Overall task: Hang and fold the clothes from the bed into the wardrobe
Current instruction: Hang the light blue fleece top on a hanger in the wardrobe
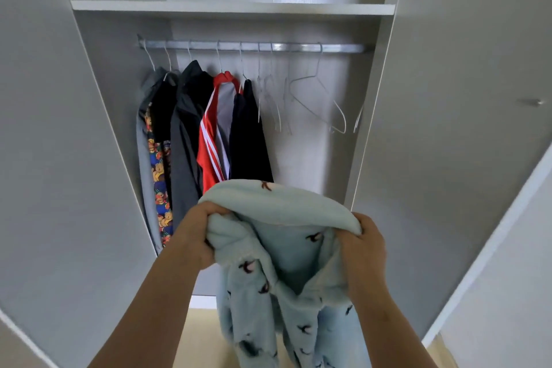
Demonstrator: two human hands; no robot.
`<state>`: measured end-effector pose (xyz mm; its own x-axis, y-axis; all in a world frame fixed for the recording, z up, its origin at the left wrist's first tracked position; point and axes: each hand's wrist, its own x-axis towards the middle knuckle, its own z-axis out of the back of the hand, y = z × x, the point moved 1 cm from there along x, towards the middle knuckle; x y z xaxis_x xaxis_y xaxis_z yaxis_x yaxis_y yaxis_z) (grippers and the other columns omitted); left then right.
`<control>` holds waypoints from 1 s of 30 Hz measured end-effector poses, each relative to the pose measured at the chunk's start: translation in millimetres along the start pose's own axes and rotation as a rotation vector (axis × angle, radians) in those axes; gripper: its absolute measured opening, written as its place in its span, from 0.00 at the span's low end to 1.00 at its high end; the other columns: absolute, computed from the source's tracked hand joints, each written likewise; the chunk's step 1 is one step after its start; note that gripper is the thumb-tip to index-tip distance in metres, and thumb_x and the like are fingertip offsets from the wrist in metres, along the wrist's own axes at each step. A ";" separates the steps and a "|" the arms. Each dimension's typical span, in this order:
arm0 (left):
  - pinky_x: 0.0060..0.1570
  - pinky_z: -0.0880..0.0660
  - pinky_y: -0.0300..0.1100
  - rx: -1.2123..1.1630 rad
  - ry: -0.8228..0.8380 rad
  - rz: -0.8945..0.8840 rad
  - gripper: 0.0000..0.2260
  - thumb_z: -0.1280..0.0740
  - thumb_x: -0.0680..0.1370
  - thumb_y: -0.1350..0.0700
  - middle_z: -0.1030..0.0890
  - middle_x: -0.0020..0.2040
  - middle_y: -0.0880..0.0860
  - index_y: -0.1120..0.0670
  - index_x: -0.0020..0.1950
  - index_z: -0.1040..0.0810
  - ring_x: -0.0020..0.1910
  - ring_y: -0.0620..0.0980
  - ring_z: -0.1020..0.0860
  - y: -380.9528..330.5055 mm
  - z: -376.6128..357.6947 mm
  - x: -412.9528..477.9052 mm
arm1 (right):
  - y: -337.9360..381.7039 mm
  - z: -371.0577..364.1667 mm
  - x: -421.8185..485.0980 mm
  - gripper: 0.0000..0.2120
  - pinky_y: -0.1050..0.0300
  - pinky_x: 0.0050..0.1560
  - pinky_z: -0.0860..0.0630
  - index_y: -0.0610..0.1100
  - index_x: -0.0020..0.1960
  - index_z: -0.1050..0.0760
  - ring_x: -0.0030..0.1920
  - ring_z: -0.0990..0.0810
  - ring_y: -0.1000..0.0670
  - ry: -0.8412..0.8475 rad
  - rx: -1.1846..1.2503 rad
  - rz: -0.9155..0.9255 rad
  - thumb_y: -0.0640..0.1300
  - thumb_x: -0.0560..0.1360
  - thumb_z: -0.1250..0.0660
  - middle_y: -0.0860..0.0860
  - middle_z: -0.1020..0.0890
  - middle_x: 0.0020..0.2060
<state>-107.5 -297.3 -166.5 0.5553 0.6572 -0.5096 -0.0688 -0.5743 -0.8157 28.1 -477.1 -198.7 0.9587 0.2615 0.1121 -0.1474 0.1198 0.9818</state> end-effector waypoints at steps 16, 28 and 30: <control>0.28 0.21 0.45 -0.377 0.459 -0.304 0.18 0.37 0.69 0.45 0.16 0.36 0.56 0.57 0.33 0.15 0.34 0.52 0.17 -161.8 7.1 171.9 | 22.3 -208.6 153.2 0.09 0.62 0.33 0.32 0.49 0.50 0.29 0.38 0.26 0.57 0.076 -0.061 -0.060 0.37 0.74 0.40 0.54 0.24 0.43; 0.31 0.20 0.48 -0.458 0.390 -0.356 0.22 0.36 0.67 0.45 0.17 0.41 0.59 0.61 0.49 0.19 0.37 0.55 0.16 -212.8 -9.7 241.0 | 64.0 -273.9 275.5 0.11 0.75 0.29 0.32 0.52 0.52 0.27 0.36 0.27 0.64 0.189 0.057 0.066 0.38 0.78 0.43 0.62 0.25 0.41; 0.30 0.20 0.48 -0.487 0.311 -0.361 0.22 0.35 0.68 0.44 0.16 0.41 0.59 0.61 0.51 0.21 0.36 0.55 0.16 -223.5 -14.6 251.7 | 72.6 -288.0 299.6 0.14 0.74 0.29 0.32 0.53 0.56 0.29 0.37 0.29 0.64 0.245 0.064 0.098 0.37 0.78 0.43 0.62 0.27 0.42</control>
<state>59.8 -10.7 -108.4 0.6908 0.7199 -0.0668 0.5061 -0.5475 -0.6664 234.5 -114.2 -138.0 0.8519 0.4938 0.1745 -0.2137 0.0235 0.9766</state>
